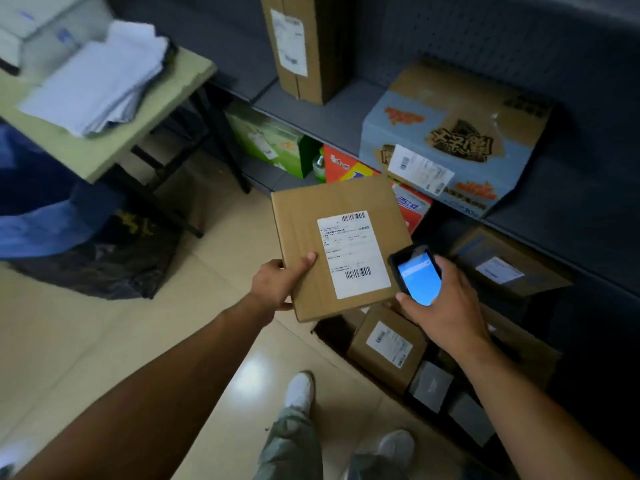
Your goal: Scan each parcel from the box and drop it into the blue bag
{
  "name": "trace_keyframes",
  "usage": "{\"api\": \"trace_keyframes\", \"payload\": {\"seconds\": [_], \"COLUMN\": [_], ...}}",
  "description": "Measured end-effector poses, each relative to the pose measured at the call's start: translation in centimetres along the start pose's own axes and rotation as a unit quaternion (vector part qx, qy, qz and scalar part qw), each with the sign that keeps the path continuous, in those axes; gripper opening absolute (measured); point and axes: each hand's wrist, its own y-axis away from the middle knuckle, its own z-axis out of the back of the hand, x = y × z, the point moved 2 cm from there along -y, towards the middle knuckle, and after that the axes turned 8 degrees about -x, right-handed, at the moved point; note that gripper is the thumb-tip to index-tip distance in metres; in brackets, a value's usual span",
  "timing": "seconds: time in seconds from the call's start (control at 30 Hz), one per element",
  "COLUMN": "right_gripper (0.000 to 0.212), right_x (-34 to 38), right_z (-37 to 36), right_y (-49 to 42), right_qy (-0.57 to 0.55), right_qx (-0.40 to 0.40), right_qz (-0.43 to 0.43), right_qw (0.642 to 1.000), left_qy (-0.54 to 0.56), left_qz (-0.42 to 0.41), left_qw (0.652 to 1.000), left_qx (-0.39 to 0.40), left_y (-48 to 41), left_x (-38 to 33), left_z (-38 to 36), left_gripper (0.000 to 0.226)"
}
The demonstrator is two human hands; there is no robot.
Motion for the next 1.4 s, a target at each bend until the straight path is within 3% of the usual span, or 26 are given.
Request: {"api": "trace_keyframes", "payload": {"seconds": [0.1,0.3,0.4,0.67,0.93,1.13,1.4], "right_gripper": [0.098,0.094,0.094,0.09,0.087,0.084,0.088], "right_x": [4.7,16.6,23.0,38.4,49.0,52.7,57.4], "right_z": [1.4,3.6,3.5,-0.8,-5.3,-7.7,-12.9], "right_y": [0.4,1.6,2.6,7.8,14.1,16.4,14.3], "right_qy": [-0.011,-0.034,-0.032,-0.063,-0.074,-0.077,-0.062], "right_qx": [0.005,0.008,0.007,0.049,0.085,0.114,0.152], "right_qz": [0.026,0.12,0.164,0.237,0.313,0.343,0.344], "right_qw": [1.0,0.992,0.986,0.968,0.943,0.929,0.925], "left_qy": [0.038,0.148,0.182,0.206,0.288,0.353,0.36], "left_qz": [-0.002,-0.006,-0.04,-0.087,-0.075,-0.045,-0.005], "left_qw": [0.999,0.987,0.978,0.953,0.922,0.898,0.872], "left_qx": [-0.029,-0.067,-0.089,-0.205,-0.249,-0.259,-0.333], "left_y": [2.2,6.5,7.8,9.4,10.9,10.9,7.2], "left_x": [-1.9,-5.0,-6.0,-5.6,-2.2,1.0,2.8], "left_z": [4.2,13.5,19.1,36.6,48.7,53.0,56.4], "left_gripper": [0.091,0.051,0.042,0.091,0.09,0.059,0.074]}}
